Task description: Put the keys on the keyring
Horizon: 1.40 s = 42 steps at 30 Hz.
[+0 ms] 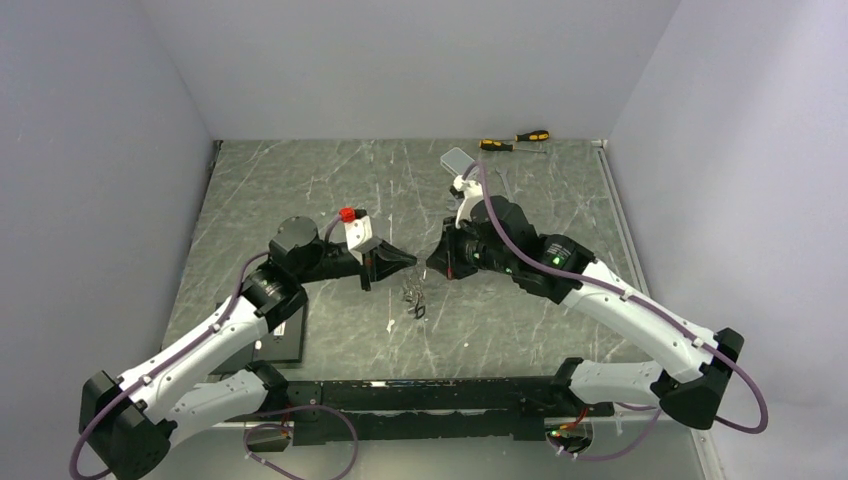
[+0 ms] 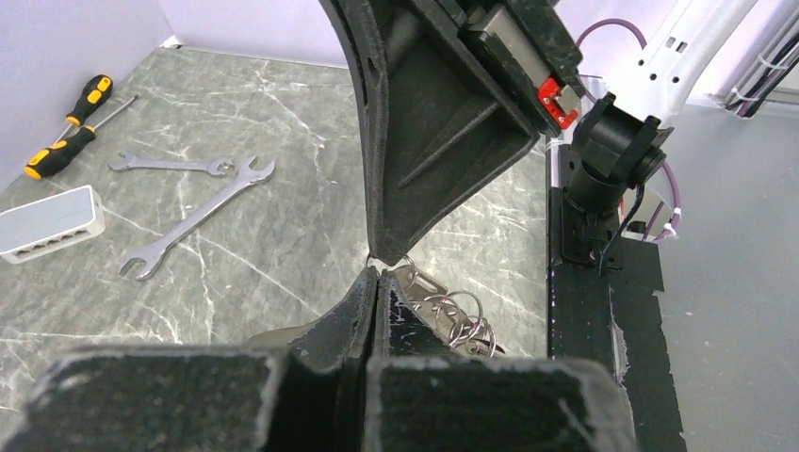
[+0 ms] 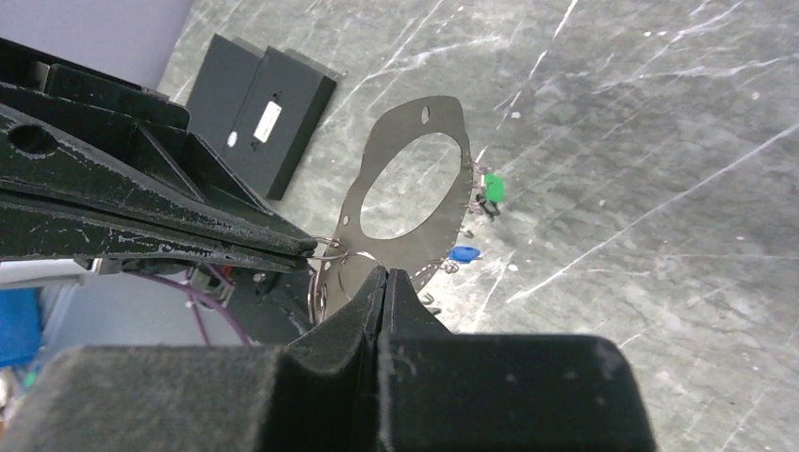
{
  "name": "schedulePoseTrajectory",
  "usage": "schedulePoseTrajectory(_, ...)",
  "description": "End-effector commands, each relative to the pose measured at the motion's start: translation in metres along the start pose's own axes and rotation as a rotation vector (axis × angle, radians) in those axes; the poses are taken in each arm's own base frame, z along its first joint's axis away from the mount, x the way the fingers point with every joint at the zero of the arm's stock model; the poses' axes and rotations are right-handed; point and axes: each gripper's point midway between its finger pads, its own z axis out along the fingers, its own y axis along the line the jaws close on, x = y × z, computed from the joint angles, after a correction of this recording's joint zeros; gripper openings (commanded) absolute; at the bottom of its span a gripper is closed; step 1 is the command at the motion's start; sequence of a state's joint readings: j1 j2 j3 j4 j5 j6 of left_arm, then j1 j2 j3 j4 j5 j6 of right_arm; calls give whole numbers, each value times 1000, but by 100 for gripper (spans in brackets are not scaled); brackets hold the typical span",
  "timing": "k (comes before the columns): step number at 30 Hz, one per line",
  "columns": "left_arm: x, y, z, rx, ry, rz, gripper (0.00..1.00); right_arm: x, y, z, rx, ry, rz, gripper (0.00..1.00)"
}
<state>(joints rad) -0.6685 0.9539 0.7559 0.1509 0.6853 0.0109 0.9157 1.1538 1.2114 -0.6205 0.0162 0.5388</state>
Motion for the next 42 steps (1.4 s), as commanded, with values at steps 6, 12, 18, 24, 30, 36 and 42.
schedulePoseTrajectory(6, -32, -3, -4, 3, -91, 97, 0, 1, 28, -5, -201, 59, 72, 0)
schedulePoseTrajectory(12, -33, -3, -4, 1, -98, 94, 0, 6, 28, -2, -213, 93, 67, 6)
schedulePoseTrajectory(18, -36, -4, -5, -3, -112, 89, 0, 9, 16, -6, -173, 78, 32, 30)
schedulePoseTrajectory(24, -40, -5, -7, -4, -127, 99, 0, 3, 15, -18, -198, 25, -69, 48)
schedulePoseTrajectory(30, -49, -12, -9, 21, -155, 68, 0, -17, 30, -54, -349, -228, -302, 49)
schedulePoseTrajectory(36, -54, -21, -10, 71, -172, 62, 0, -25, 38, -72, -454, -501, -496, 51)
schedulePoseTrajectory(42, -56, -29, -10, 114, -186, 52, 0, -29, 54, -63, -537, -529, -598, 49)
